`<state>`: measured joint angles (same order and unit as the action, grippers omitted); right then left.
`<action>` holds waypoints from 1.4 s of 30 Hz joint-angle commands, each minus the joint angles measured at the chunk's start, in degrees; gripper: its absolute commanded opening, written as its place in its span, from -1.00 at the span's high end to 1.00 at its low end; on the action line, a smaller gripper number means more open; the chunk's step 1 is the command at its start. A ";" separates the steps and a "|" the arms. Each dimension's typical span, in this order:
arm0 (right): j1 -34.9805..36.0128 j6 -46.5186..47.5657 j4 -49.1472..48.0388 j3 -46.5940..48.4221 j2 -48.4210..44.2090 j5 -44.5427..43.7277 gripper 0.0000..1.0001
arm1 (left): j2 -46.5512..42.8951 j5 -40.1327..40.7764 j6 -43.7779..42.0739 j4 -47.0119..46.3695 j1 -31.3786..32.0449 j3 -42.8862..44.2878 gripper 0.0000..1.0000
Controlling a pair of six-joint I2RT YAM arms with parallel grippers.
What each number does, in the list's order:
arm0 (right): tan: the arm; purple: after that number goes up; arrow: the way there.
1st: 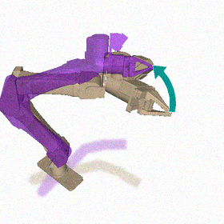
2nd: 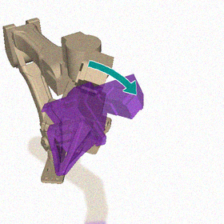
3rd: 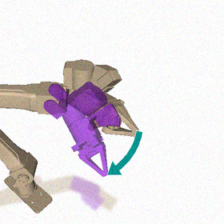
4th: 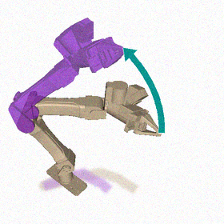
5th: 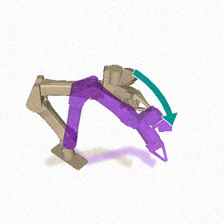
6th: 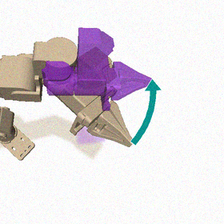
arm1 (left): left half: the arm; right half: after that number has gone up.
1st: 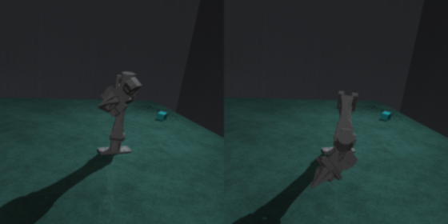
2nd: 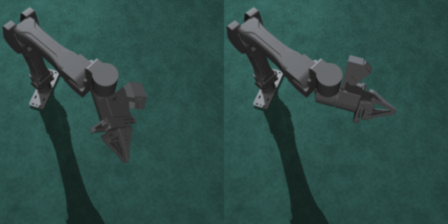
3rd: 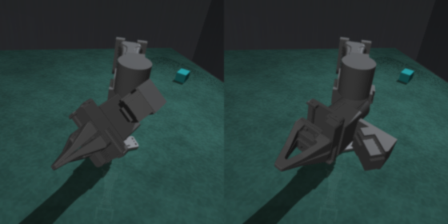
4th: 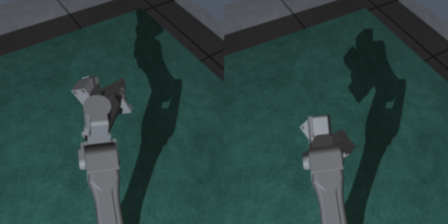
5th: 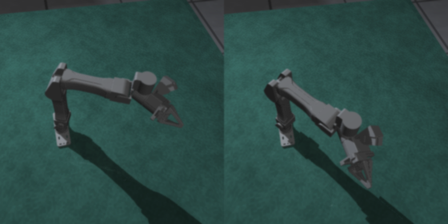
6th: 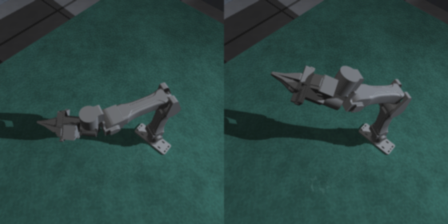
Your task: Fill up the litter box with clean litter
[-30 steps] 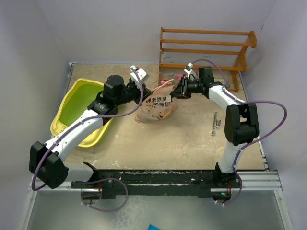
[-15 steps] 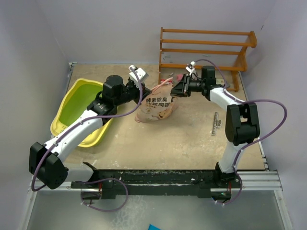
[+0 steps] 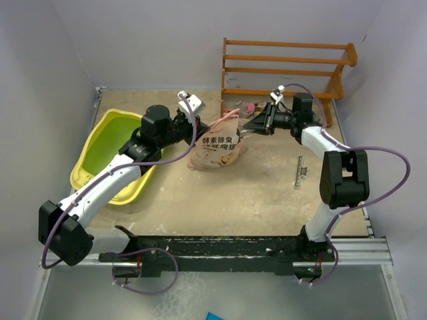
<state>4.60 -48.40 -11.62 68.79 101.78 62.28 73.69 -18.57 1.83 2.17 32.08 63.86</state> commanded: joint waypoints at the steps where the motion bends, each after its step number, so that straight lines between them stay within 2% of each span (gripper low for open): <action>1: -2.32 0.39 -0.36 -0.49 -4.65 3.04 1.00 | -2.32 0.16 -0.68 -1.27 0.18 1.41 1.00; 5: -4.39 1.12 0.09 -2.01 -5.74 3.63 1.00 | -2.61 0.03 -0.61 -0.81 0.16 1.83 1.00; 13: -8.10 2.02 1.57 -4.20 -7.68 3.80 1.00 | -3.57 -0.12 -0.27 0.02 0.16 2.74 0.83; 18: -9.49 -0.19 1.34 -4.84 -9.04 2.90 1.00 | -3.98 -0.39 0.11 0.61 0.17 3.15 0.62; 20: -9.89 -1.13 1.33 -5.02 -9.75 2.46 1.00 | -4.08 -0.45 0.25 0.86 0.18 3.22 0.46; 26: -10.53 -2.75 1.44 -5.64 -11.99 1.27 1.00 | -4.53 -0.43 0.78 1.13 0.16 3.72 0.25; 42: -13.46 -4.73 3.88 -8.86 -17.75 -1.92 1.00 | -8.85 1.16 -0.54 4.60 0.12 5.12 0.20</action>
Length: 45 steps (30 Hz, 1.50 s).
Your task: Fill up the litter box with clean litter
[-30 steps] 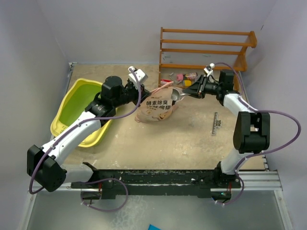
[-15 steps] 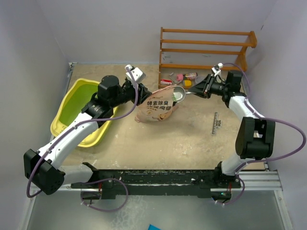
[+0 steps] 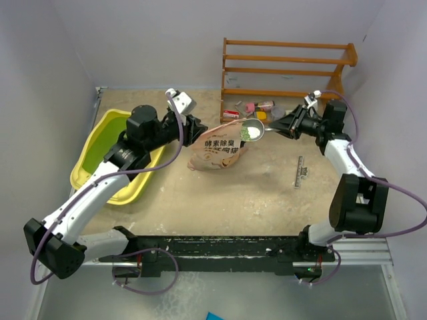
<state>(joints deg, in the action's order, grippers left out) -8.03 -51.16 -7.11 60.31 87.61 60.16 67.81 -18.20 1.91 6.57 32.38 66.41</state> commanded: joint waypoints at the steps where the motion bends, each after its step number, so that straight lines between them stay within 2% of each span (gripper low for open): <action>1: -1.11 -2.05 -0.10 -0.70 -3.77 -0.30 1.00 | -3.69 0.79 -0.63 0.47 -0.13 2.59 0.20; 14: -2.11 -7.26 -2.63 -6.83 -6.08 -4.77 1.00 | -8.45 0.45 0.84 0.90 -0.13 -0.22 0.20; 29: -5.81 -6.80 1.31 -6.29 -9.78 -4.64 1.00 | -10.32 0.33 1.38 1.24 -0.13 -1.41 0.20; 42: -8.56 -14.31 -8.06 -13.18 -12.34 -3.45 1.00 | -12.84 0.68 2.13 2.15 -0.13 -2.73 0.20; 45: -9.05 -14.48 -7.78 -13.37 -13.25 -3.73 1.00 | -13.40 0.90 2.13 2.75 -0.13 -2.73 0.20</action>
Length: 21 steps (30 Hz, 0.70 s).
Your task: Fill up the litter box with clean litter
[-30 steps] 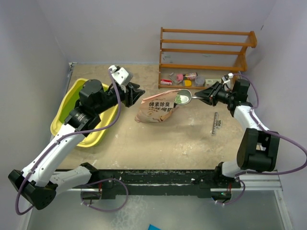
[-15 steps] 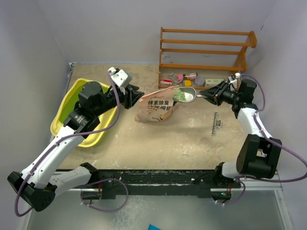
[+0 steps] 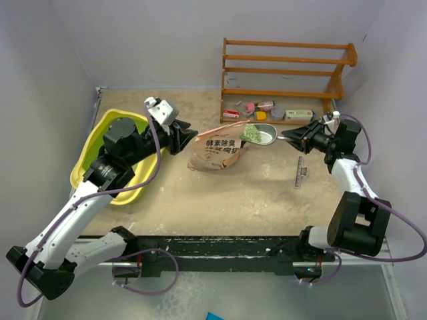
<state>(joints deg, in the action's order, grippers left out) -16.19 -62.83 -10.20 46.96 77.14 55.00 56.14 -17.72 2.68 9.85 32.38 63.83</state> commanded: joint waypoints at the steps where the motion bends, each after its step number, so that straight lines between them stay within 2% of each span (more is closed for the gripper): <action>1: -0.99 -2.82 -4.50 0.02 -3.01 1.40 1.00 | -1.91 0.47 1.34 -0.34 -0.13 -0.17 0.20; 10: -2.06 -3.45 -3.96 -1.07 -4.65 1.48 1.00 | -2.60 0.49 1.74 0.39 -0.17 -0.22 0.20; 21: -3.10 -11.32 -12.98 -5.81 -5.12 2.48 1.00 | -3.78 0.49 2.26 0.79 -0.13 -0.72 0.20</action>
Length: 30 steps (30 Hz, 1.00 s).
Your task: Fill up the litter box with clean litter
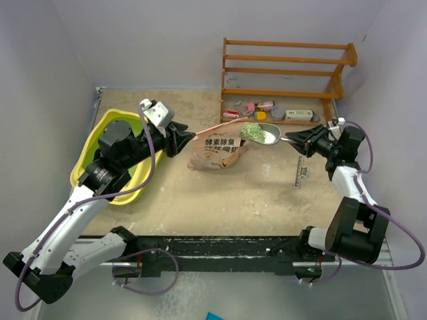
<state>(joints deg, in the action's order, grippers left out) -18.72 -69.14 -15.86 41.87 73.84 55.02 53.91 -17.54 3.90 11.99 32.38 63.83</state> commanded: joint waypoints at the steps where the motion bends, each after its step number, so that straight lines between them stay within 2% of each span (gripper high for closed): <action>1: -0.62 -5.59 -7.73 -0.97 -1.90 2.50 1.00 | -1.61 0.31 1.08 -1.35 -0.13 -0.85 0.20; 11: -1.06 -13.98 -16.58 -3.51 -2.53 2.72 1.00 | -3.10 0.66 1.21 0.08 -0.14 -1.12 0.20; 30: -1.06 -16.95 -13.14 2.56 -4.74 -1.19 1.00 | -6.09 1.45 1.52 2.59 -0.14 -2.89 0.22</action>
<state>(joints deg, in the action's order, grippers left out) -19.57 -84.14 -26.76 40.32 71.42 54.72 49.52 -17.02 3.99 15.25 32.38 61.60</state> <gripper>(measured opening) 0.267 0.396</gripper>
